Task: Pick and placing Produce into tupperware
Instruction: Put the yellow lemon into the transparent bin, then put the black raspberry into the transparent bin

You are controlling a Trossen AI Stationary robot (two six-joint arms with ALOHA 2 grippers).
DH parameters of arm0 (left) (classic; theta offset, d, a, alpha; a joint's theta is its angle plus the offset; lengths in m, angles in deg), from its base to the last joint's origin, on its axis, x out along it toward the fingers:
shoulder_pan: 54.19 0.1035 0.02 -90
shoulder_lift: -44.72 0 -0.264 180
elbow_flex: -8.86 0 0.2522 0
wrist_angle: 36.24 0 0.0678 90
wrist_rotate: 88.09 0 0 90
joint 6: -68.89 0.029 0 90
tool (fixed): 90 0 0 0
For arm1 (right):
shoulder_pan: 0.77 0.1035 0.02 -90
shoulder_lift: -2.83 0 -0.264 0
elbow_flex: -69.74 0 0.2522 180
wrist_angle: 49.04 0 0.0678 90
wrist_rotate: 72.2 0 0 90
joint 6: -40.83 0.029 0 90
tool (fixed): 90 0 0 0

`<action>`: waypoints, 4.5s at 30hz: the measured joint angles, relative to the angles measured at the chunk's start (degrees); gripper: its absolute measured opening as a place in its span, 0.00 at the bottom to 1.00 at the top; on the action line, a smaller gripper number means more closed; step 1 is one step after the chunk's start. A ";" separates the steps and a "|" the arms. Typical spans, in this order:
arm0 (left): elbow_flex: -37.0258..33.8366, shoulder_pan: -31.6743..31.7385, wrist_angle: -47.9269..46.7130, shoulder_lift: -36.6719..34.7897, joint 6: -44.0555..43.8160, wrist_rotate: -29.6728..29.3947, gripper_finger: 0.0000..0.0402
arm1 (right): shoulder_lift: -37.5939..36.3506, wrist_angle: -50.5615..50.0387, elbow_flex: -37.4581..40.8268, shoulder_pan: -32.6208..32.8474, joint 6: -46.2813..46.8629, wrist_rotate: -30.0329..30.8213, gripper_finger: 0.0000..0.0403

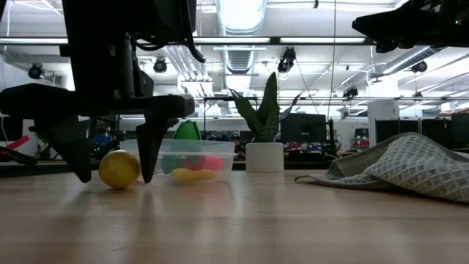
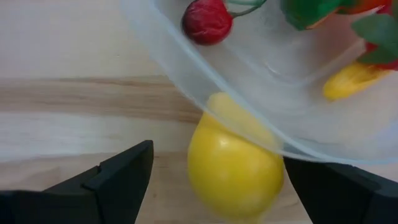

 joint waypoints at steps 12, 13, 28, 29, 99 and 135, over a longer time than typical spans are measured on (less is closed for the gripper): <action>-0.75 0.67 0.04 0.02 0.91 0.64 0.77 | 0.00 0.00 0.00 0.00 0.02 0.00 0.15; -0.79 0.74 0.10 0.02 0.95 0.66 0.75 | 0.00 0.00 0.00 -0.01 0.02 0.00 0.15; -0.96 1.14 2.56 0.02 4.16 1.03 0.46 | 0.00 0.00 0.00 0.01 0.22 0.00 0.15; -0.96 1.15 2.61 0.02 4.20 1.42 0.46 | 0.00 0.00 0.00 0.00 0.22 0.00 0.15; 6.27 9.95 -13.23 -2.34 26.55 -8.82 0.49 | -0.01 0.39 0.00 0.02 1.14 -0.02 0.15; 10.23 10.07 -23.98 -11.53 43.52 -15.74 0.68 | 0.00 0.35 0.00 0.01 1.51 -0.04 0.15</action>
